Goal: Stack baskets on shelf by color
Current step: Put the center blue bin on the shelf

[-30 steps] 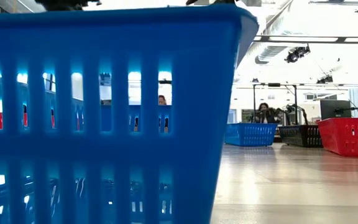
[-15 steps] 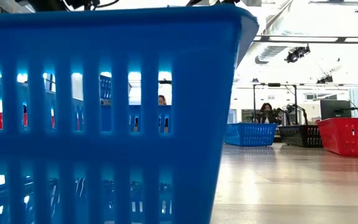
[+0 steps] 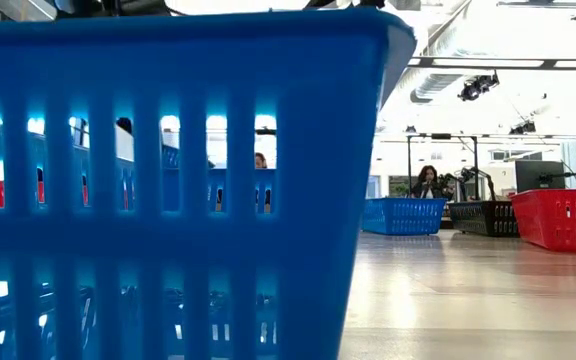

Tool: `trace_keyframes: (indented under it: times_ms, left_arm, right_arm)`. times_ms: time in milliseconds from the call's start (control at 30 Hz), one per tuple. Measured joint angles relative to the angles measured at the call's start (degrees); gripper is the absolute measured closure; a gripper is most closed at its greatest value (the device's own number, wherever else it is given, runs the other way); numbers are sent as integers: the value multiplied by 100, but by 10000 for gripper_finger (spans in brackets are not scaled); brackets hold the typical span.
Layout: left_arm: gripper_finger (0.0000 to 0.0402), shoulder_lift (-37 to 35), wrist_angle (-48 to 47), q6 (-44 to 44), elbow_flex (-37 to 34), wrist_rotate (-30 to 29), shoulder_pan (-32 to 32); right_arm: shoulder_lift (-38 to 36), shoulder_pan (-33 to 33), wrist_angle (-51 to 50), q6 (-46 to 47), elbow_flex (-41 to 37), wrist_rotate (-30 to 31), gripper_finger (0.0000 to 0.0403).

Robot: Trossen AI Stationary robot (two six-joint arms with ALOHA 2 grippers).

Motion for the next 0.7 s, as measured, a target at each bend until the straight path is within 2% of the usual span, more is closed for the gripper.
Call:
trace_keyframes:
  times_ms: [333,700]
  left_arm:
    - [399,496,338,168,0,204,217]
    - [398,728,506,540,4,290,217]
  right_arm:
    - [-2,-243,4,3,0,-455,261]
    - [-1,-311,4,-95,0,-648,261]
